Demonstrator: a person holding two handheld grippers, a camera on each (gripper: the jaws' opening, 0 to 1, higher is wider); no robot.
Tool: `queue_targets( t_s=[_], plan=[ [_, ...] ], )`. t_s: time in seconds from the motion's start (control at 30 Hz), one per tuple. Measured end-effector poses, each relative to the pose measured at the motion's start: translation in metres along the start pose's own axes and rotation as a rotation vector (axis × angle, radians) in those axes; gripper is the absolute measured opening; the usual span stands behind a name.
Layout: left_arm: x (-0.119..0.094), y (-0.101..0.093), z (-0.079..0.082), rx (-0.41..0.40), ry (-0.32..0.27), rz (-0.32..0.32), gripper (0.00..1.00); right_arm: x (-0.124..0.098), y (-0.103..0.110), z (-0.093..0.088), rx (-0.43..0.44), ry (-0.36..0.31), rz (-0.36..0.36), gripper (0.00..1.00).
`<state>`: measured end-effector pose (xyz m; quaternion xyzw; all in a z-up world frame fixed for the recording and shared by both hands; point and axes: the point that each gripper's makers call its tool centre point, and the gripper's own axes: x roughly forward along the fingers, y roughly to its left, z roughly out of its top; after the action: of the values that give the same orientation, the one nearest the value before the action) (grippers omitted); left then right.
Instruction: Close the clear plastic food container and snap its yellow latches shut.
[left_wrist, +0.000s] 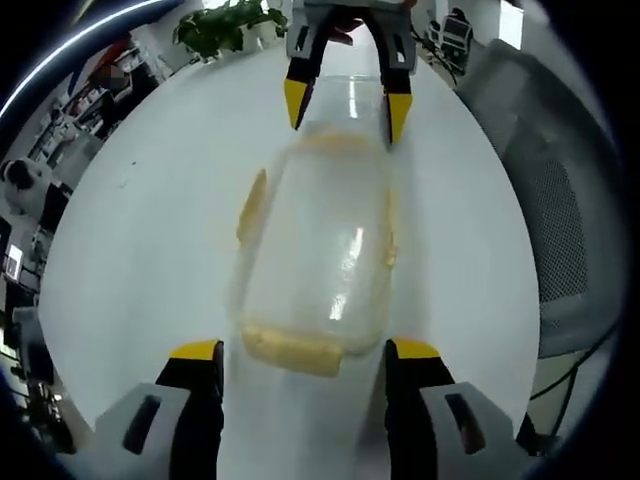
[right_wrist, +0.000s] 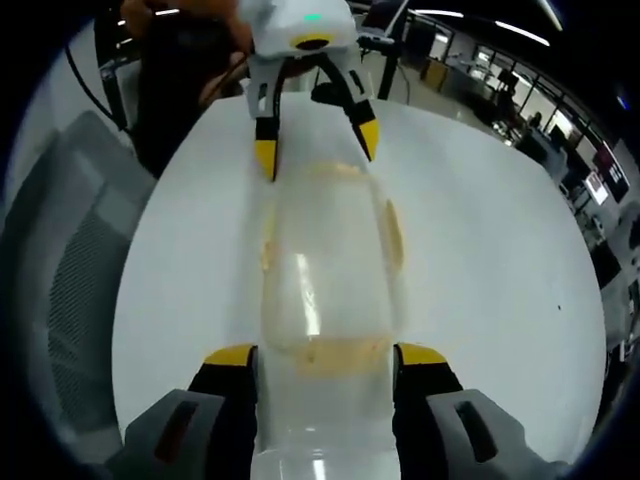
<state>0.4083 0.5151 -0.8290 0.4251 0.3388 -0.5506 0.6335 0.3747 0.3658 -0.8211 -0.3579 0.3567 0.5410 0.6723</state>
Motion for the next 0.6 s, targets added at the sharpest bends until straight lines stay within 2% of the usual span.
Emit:
queue_targets(
  t_s=[0.43,0.6],
  plan=[
    [0.0053,-0.0005,0.0009,0.049,-0.010,-0.090,0.63,0.0077,-0.0006,-0.0065,0.000,0.024,0.032,0.51],
    [0.0046,-0.0026,-0.0008,0.065,-0.006,-0.118,0.53,0.0097,-0.0019,-0.0080,0.001,0.035,0.040,0.50]
  ],
)
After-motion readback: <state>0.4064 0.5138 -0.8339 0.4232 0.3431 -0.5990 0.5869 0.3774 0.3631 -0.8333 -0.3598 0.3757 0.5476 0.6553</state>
